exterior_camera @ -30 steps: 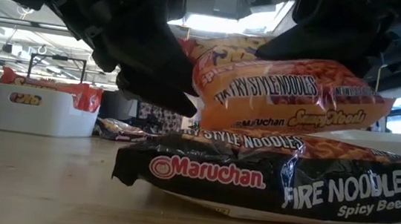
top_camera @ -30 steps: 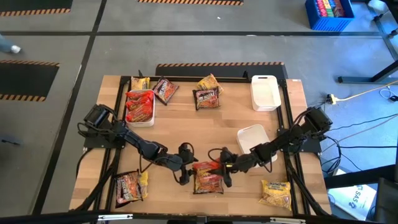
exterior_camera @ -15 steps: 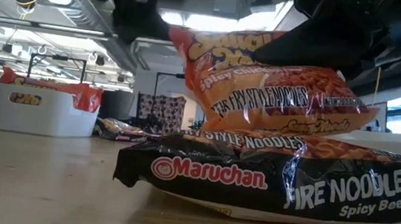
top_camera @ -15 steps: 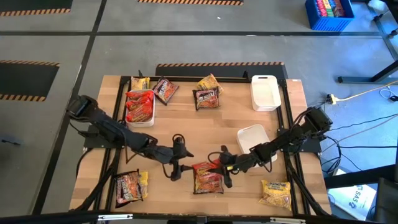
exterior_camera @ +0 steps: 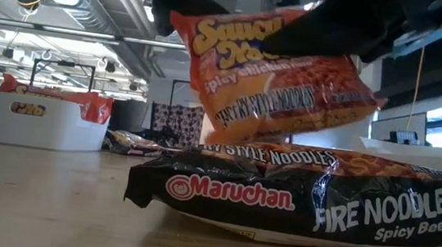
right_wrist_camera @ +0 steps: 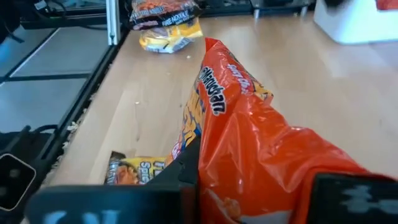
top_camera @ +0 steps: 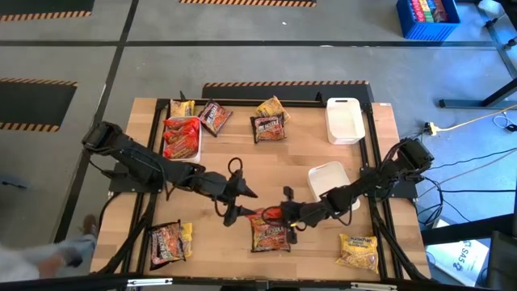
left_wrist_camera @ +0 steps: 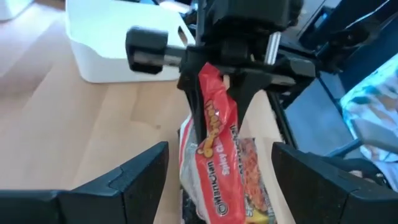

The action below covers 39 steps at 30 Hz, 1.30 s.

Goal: Sort Maruchan noodles
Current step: Put the orange noodle into the left white bin

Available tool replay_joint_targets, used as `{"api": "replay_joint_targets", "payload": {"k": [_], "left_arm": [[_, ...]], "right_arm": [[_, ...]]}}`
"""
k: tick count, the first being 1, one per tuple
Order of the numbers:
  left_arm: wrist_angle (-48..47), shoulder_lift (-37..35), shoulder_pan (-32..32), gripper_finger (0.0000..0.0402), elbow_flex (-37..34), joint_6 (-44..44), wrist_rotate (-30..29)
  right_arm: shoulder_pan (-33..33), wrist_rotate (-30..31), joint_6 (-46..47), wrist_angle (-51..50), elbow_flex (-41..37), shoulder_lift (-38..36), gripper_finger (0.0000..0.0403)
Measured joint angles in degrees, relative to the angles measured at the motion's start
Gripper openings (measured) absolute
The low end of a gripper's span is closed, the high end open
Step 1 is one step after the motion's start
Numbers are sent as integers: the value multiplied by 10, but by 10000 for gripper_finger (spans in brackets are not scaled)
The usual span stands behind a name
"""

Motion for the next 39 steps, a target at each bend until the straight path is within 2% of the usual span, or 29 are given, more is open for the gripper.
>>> {"api": "replay_joint_targets", "payload": {"k": [16, 23, 26, 33, 39], "left_arm": [[3, 48, -19, 277, 0, -31, 19], [4, 47, -4, 273, 0, -16, 15], [2, 47, -4, 245, -1, -14, 11], [-3, 47, -4, 149, -1, -29, 27], [-2, 47, 1, 117, -1, -29, 34]], "right_arm": [[-9, 23, -53, -70, 73, 0, 60], [-20, 22, -79, -57, 83, 0, 60], [-28, 2, -77, -59, 83, 1, 60], [-38, -11, -67, -50, 83, 4, 84], [-38, -26, -68, -40, 83, 4, 118]]}}
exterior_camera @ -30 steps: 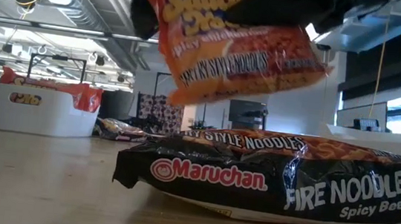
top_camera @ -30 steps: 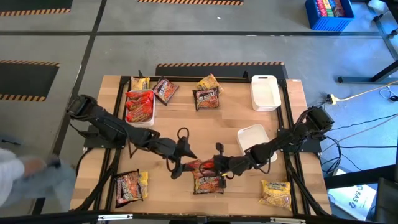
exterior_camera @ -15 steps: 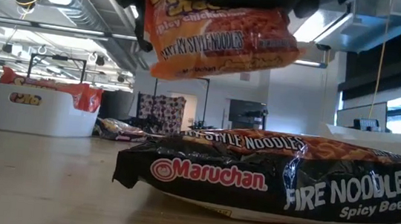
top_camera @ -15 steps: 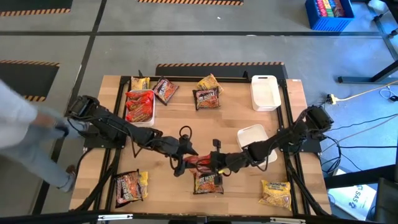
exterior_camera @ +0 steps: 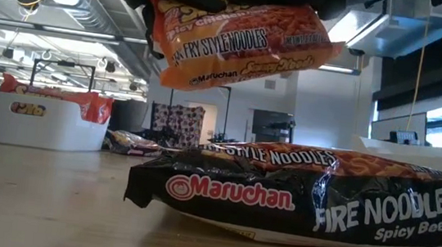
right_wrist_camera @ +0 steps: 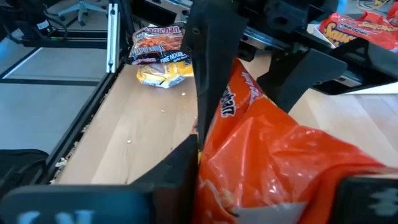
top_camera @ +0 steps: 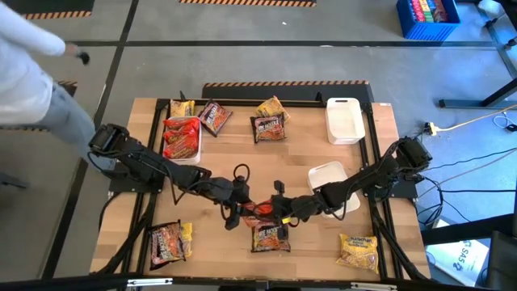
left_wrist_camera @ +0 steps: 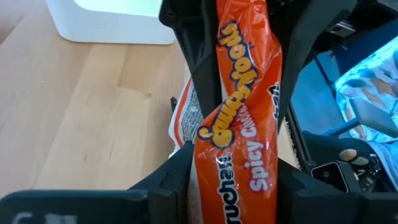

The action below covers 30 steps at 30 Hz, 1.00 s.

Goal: Sort Maruchan noodles
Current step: Put the orange noodle into the left white bin

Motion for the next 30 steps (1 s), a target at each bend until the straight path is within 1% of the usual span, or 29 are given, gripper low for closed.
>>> {"api": "replay_joint_targets", "payload": {"k": [7, 9, 12, 14, 16, 20, 22, 25, 30], "left_arm": [[-11, 0, 2, 114, 0, 2, -1], [-24, -4, 2, 113, 0, 8, -2], [-61, -29, 6, 113, 0, 18, -3], [-116, -57, 13, 113, 0, 27, -15], [-171, -88, 21, 112, 0, 46, -39], [-286, -156, 42, 112, 0, 66, -74], [-337, -189, 56, 112, 0, 67, -83], [-398, -235, 82, 112, 0, 74, -96], [-506, -294, 138, 112, 0, 82, -101]], "right_arm": [[0, -20, 4, -4, 0, 0, 210], [0, -27, -3, -33, 0, -11, 234], [1, -33, -5, -93, -1, -52, 257], [8, -30, 6, -136, -1, -83, 265], [18, -24, 7, -170, -1, -109, 268], [48, -1, -11, -184, -12, -136, 268], [55, 6, -13, -180, -22, -137, 268], [52, 10, -14, -181, -43, -137, 268], [16, 3, -13, -157, -91, -136, 268]]}}
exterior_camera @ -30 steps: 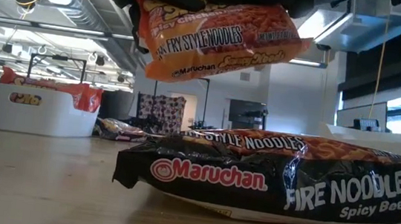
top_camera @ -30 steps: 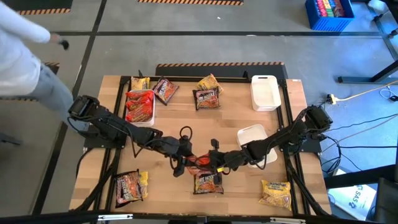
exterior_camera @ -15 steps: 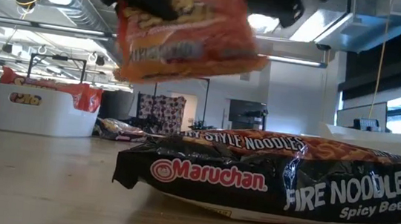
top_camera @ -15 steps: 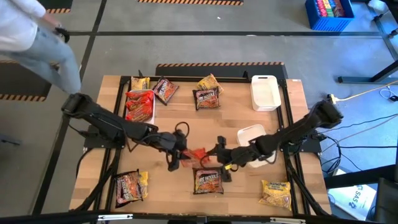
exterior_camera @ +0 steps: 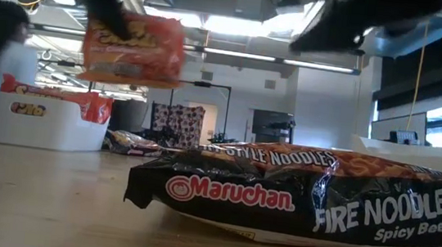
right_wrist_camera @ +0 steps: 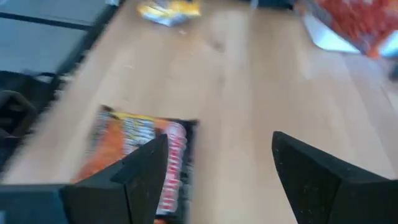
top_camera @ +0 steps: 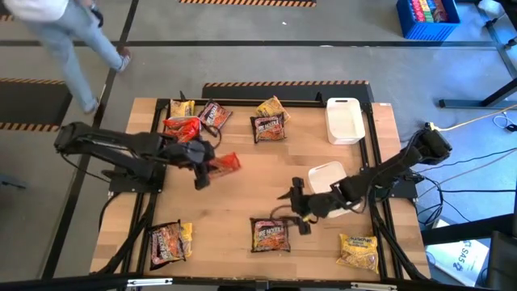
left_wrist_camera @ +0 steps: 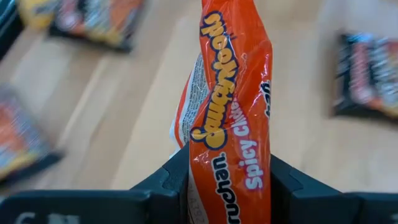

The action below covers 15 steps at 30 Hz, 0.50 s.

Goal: Sort Maruchan noodles
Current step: Put the orange noodle into the left white bin

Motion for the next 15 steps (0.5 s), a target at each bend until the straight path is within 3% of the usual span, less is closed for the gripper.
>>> {"api": "replay_joint_targets", "payload": {"k": [3, 10, 15], "left_arm": [[-97, -14, 37, 112, 19, 7, -10], [-325, -7, 87, 112, 105, 9, -43], [-391, -7, 114, 112, 102, 11, -65]], "right_arm": [[-33, -19, -12, 22, -22, 0, 269], [-118, -152, -30, 39, -37, 0, 269], [-150, -194, -57, 45, -37, 0, 269]]}}
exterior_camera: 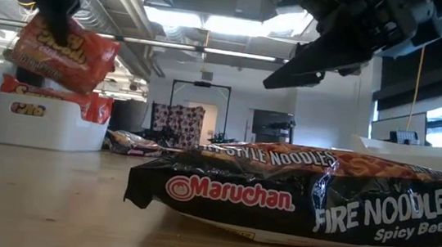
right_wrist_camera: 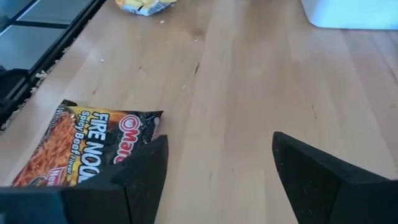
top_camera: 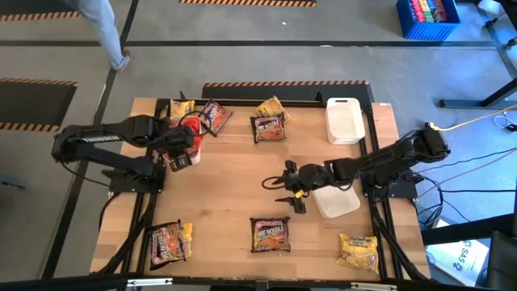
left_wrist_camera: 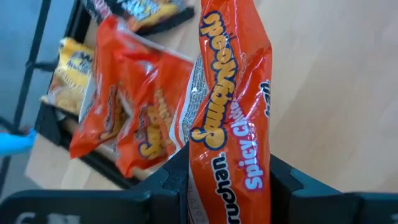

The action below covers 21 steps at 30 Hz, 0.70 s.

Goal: Sort Maruchan noodles
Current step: Put the orange noodle into the left white bin

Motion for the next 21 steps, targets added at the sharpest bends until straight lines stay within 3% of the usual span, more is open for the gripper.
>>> {"api": "replay_joint_targets", "payload": {"k": [9, 21], "left_arm": [[5, 20, 41, 112, -60, 73, -3], [133, 66, 71, 112, -78, 174, 3]], "right_arm": [[-12, 1, -16, 7, 0, 0, 269], [-12, 0, -18, 12, 0, 0, 269]]}}
